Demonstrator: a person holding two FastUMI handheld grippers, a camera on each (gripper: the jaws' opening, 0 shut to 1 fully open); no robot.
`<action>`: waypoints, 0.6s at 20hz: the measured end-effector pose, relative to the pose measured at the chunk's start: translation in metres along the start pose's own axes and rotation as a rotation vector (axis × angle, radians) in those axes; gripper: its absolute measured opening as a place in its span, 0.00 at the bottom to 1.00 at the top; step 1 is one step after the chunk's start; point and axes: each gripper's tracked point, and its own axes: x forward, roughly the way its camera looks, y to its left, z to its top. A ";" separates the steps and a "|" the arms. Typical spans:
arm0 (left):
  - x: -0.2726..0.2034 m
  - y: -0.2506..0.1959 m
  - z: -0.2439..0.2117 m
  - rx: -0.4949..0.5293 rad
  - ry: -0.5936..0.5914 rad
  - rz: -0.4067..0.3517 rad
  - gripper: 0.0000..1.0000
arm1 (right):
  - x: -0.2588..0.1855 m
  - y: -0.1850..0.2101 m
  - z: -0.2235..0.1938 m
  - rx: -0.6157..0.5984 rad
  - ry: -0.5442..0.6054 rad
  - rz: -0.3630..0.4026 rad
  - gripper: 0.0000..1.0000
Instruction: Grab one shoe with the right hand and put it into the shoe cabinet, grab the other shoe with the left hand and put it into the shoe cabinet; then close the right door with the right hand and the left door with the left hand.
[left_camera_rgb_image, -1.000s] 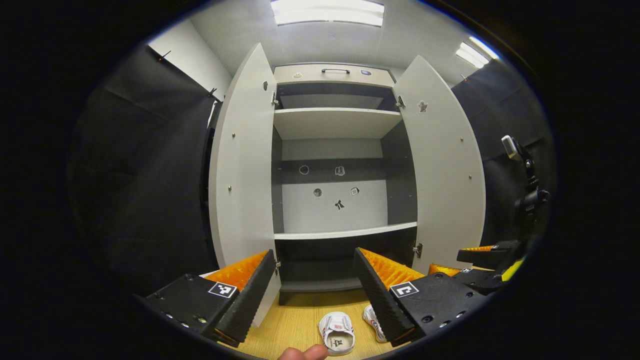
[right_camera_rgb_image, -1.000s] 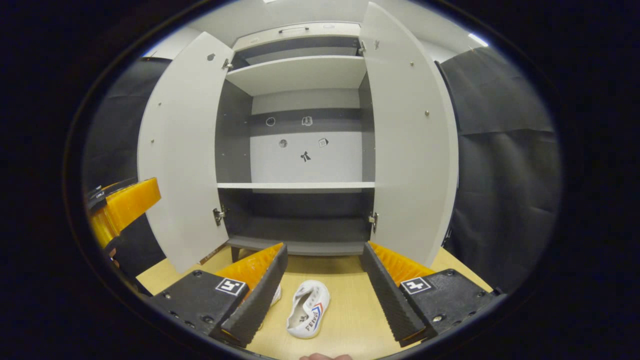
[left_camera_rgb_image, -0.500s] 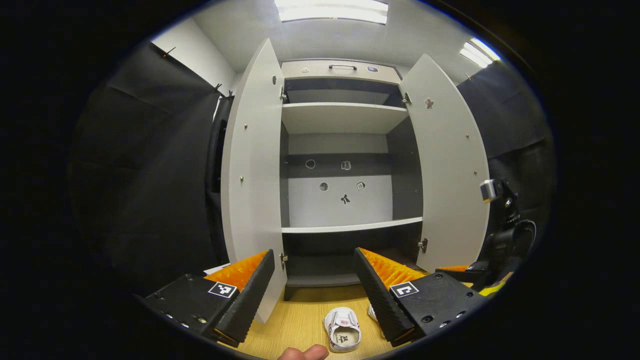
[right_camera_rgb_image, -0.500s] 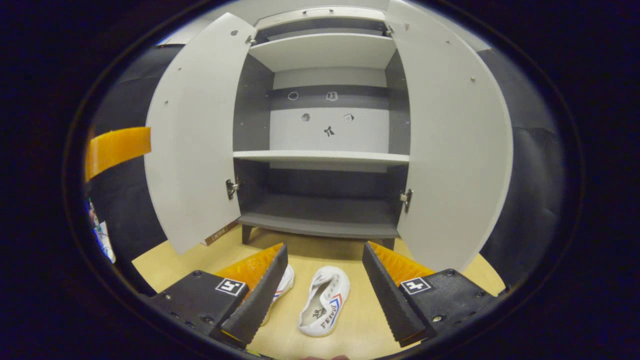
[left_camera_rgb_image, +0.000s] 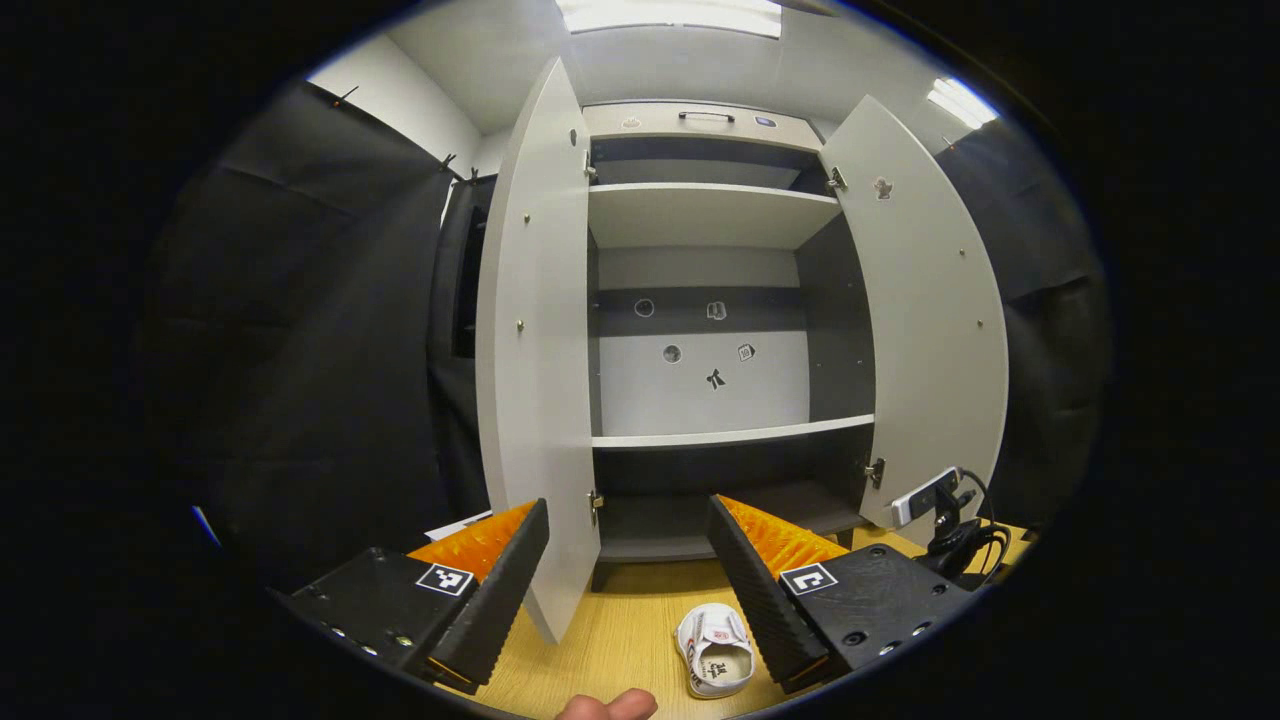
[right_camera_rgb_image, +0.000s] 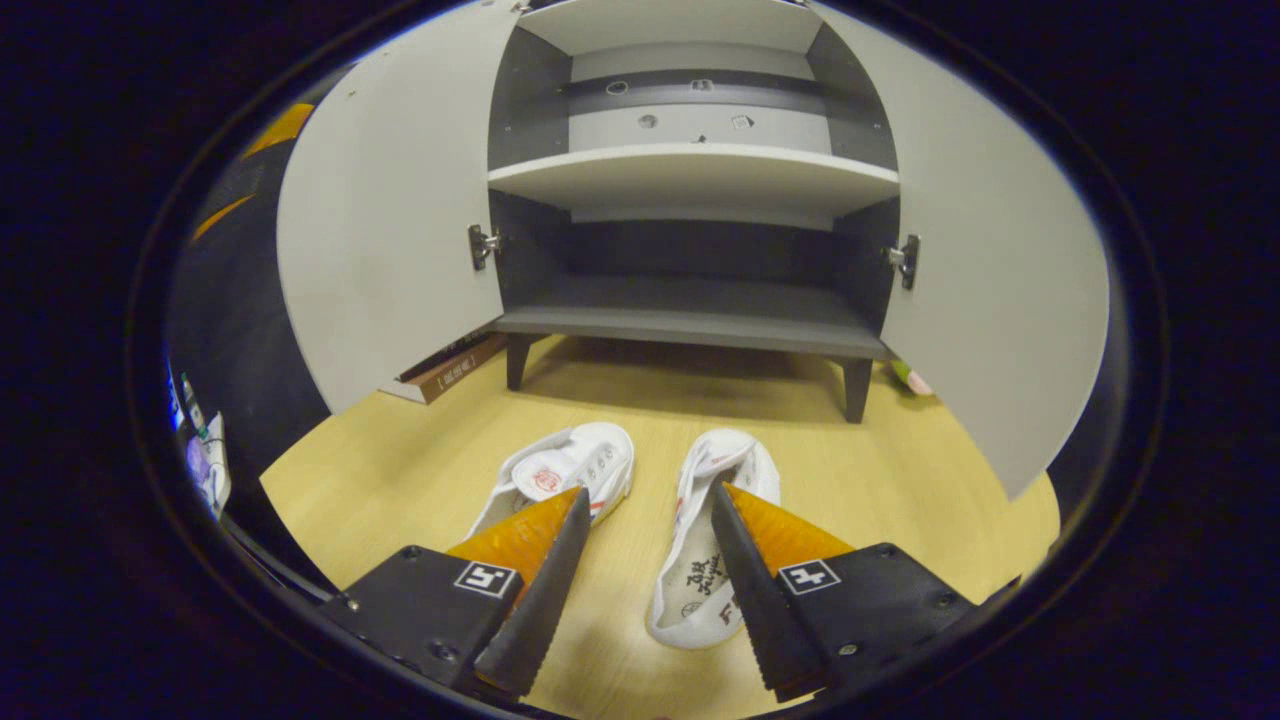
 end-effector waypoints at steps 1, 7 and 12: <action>0.001 0.002 -0.001 -0.002 0.003 0.002 0.95 | 0.007 -0.002 -0.008 0.012 0.024 -0.003 0.77; 0.007 0.013 -0.011 0.002 0.024 0.011 0.95 | 0.038 -0.009 -0.036 0.087 0.124 -0.018 0.54; 0.013 0.018 -0.020 0.003 0.047 0.012 0.95 | 0.062 -0.013 -0.037 0.090 0.139 -0.050 0.38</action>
